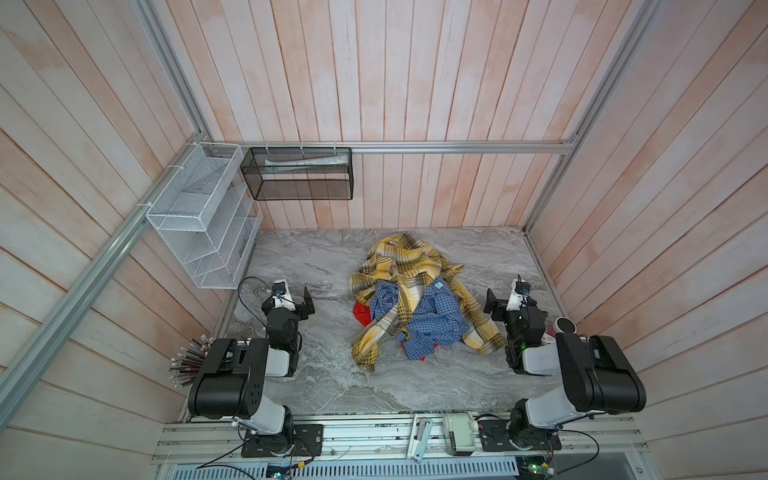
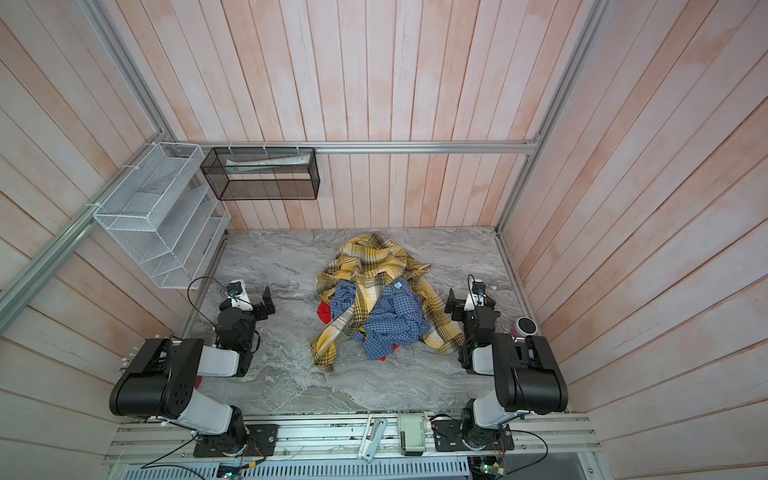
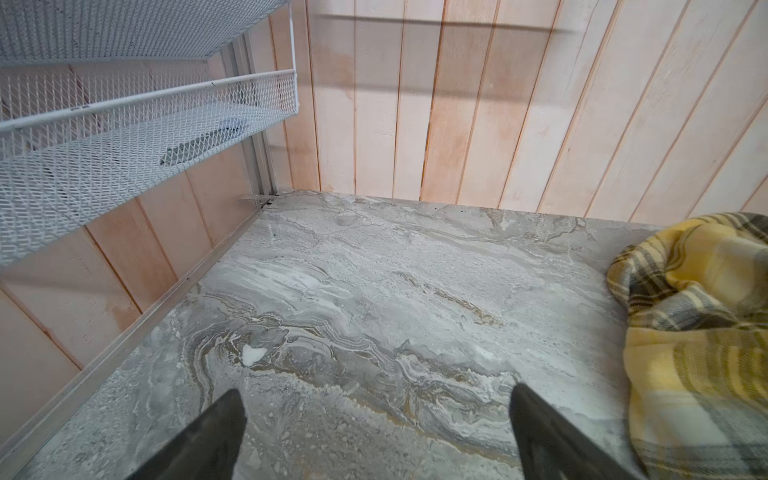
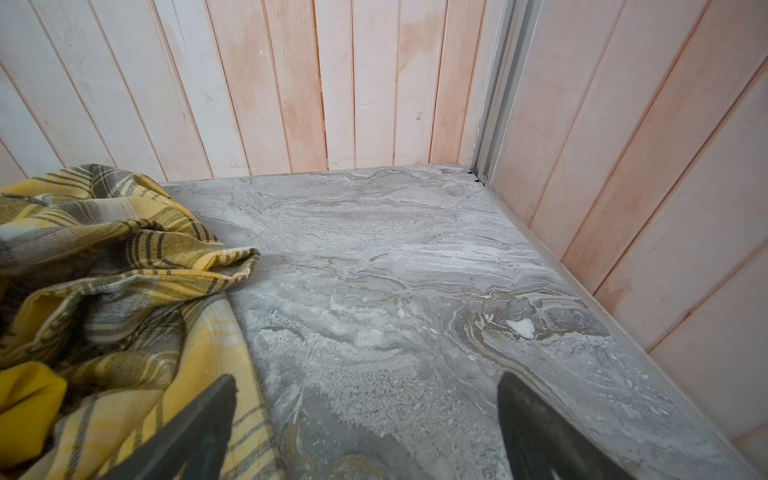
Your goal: Pick out a specific cloth from the pile
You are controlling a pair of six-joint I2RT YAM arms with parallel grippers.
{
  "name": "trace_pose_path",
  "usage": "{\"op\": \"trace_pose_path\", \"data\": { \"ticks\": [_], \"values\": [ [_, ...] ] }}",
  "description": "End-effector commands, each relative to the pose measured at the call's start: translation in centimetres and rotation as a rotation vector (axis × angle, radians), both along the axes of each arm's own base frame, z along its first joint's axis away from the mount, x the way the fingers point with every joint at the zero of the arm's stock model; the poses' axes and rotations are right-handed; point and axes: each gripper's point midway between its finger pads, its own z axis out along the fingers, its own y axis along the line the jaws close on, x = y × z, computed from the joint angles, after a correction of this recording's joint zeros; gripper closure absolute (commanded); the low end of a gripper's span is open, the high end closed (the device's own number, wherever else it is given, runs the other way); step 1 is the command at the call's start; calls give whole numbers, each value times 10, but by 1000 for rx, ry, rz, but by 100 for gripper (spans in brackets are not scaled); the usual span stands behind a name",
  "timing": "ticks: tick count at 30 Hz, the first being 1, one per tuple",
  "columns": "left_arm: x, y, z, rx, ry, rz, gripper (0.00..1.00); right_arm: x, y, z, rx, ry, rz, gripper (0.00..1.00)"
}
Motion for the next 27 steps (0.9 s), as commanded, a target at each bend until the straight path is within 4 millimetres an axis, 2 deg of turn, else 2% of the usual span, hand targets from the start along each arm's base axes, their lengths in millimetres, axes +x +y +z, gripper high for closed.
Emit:
{"op": "trace_pose_path", "data": {
  "ticks": [1,27],
  "values": [
    [5,-5,5,12,-9,-40,0,4,0,8,1,-17,7,2],
    [6,-6,5,3,-5,-57,0,3,0,9,7,-23,13,4]
  ]
}}
